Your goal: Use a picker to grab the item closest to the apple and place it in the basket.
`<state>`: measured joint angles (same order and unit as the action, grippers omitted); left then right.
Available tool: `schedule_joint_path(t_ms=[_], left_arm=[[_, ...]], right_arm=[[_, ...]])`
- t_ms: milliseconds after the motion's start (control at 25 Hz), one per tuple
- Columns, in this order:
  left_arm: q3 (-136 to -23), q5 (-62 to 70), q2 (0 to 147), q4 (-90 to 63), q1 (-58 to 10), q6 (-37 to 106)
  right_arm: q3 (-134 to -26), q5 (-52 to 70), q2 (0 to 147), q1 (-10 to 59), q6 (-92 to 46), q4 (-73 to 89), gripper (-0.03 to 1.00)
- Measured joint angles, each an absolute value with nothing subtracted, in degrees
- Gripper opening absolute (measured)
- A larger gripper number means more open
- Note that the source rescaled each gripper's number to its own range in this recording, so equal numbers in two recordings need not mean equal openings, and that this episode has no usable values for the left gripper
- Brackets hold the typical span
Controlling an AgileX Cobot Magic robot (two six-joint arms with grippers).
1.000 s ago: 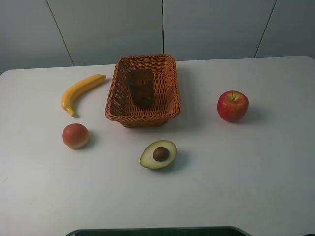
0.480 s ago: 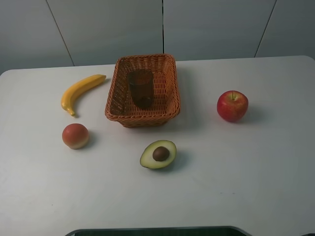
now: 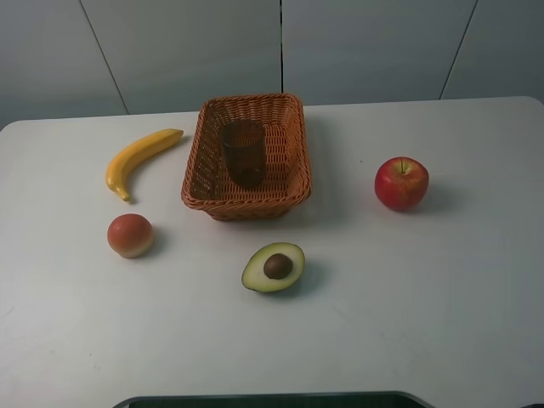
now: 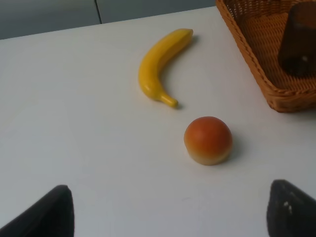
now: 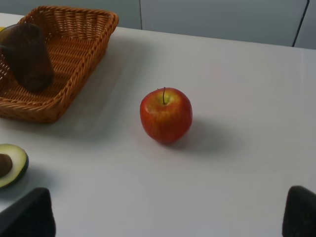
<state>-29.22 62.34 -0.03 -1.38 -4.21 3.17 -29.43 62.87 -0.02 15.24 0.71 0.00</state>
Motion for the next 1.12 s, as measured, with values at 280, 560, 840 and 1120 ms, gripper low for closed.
schedule_joint_path(t_ms=[280,560,840,1120], left_arm=[[-29.2,62.3,0.0,-1.4,-4.2,3.2],[-29.2,62.3,0.0,-1.4,-4.2,3.2],[-29.2,62.3,0.0,-1.4,-4.2,3.2],[-29.2,62.3,0.0,-1.4,-4.2,3.2]], right_arm=[[-29.4,62.9,0.0,15.2,0.7,-0.5,1.00],[-29.4,62.9,0.0,5.6,0.7,-0.7,1.00],[-29.4,62.9,0.0,-3.0,0.6,-0.7,1.00],[-29.4,62.9,0.0,-3.5,0.6,-0.7,1.00]])
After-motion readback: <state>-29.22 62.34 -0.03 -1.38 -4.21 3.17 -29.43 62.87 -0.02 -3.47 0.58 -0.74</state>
